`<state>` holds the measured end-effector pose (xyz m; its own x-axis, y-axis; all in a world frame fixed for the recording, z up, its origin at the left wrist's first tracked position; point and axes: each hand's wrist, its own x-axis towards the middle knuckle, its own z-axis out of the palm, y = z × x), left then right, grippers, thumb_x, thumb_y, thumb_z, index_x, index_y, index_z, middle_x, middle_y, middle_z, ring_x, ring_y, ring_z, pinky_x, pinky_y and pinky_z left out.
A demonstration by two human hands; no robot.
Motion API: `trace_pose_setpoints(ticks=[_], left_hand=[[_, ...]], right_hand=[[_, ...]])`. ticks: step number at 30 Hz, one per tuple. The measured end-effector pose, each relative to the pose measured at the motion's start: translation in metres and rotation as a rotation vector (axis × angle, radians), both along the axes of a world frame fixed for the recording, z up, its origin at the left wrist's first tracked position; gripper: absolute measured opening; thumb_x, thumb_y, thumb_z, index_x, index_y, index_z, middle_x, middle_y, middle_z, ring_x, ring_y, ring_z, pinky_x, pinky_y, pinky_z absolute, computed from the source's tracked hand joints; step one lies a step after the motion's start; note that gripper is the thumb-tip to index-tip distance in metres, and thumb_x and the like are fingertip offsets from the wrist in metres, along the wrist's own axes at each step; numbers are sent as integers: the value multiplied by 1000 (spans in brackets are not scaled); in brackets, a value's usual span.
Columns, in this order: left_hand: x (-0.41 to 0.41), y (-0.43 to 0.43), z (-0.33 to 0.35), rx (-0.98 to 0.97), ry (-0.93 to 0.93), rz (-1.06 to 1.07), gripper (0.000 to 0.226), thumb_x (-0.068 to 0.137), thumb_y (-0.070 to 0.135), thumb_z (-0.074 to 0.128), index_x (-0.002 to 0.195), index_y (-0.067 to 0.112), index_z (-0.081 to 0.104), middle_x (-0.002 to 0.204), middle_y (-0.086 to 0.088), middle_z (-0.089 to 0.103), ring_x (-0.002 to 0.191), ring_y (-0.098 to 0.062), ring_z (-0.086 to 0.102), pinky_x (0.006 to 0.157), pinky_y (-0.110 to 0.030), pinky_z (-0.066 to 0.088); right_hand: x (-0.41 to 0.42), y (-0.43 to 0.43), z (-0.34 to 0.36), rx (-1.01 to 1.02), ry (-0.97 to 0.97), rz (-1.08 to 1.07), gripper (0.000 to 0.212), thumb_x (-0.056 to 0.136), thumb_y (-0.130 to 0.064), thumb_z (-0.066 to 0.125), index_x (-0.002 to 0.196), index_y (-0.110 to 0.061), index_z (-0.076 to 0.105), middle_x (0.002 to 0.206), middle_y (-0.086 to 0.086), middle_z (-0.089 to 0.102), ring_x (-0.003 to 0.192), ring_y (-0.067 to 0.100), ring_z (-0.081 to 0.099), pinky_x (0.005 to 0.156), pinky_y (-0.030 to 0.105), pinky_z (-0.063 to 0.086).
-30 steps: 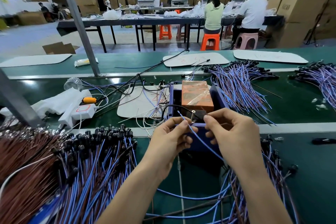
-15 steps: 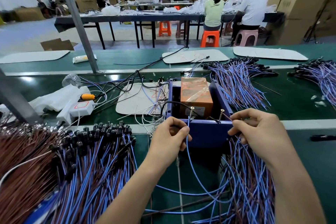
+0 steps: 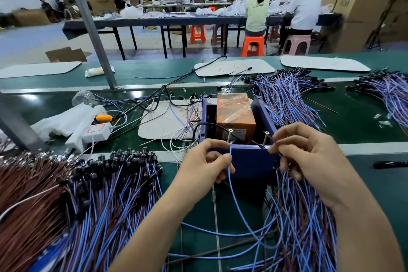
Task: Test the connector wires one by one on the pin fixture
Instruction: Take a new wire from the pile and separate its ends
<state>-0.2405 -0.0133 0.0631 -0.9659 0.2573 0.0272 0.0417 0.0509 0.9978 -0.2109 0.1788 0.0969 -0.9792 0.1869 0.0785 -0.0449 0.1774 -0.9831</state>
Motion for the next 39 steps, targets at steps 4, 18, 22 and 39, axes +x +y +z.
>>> trace_pose_setpoints(ticks=[4,18,22,39], left_hand=[[10,1,9,-19,54,-118,16,93,4,55,91,15,68,61,3,66,53,-6,53,53,-16,44],[12,0,11,-118,183,-147,18,94,9,57,91,20,70,62,5,63,61,-10,53,57,-18,45],[14,0,13,-126,182,-178,17,93,7,57,86,17,68,63,6,64,61,-6,56,58,-16,44],[-4,-2,-6,-145,58,129,15,92,5,60,78,8,63,57,2,65,41,-8,47,43,-19,42]], right_hand=[[-2,-13,-4,33,52,20,38,90,5,51,71,-18,74,49,-3,56,42,8,37,41,15,30],[-3,-21,-7,95,91,113,4,79,-28,72,77,-29,75,49,-10,55,48,2,45,46,14,37],[-4,-23,-7,35,101,82,8,81,-20,72,73,-23,73,47,-7,50,45,6,44,44,16,37],[3,20,-4,205,-140,-25,20,90,-12,63,70,-9,70,58,-3,67,39,5,43,38,12,33]])
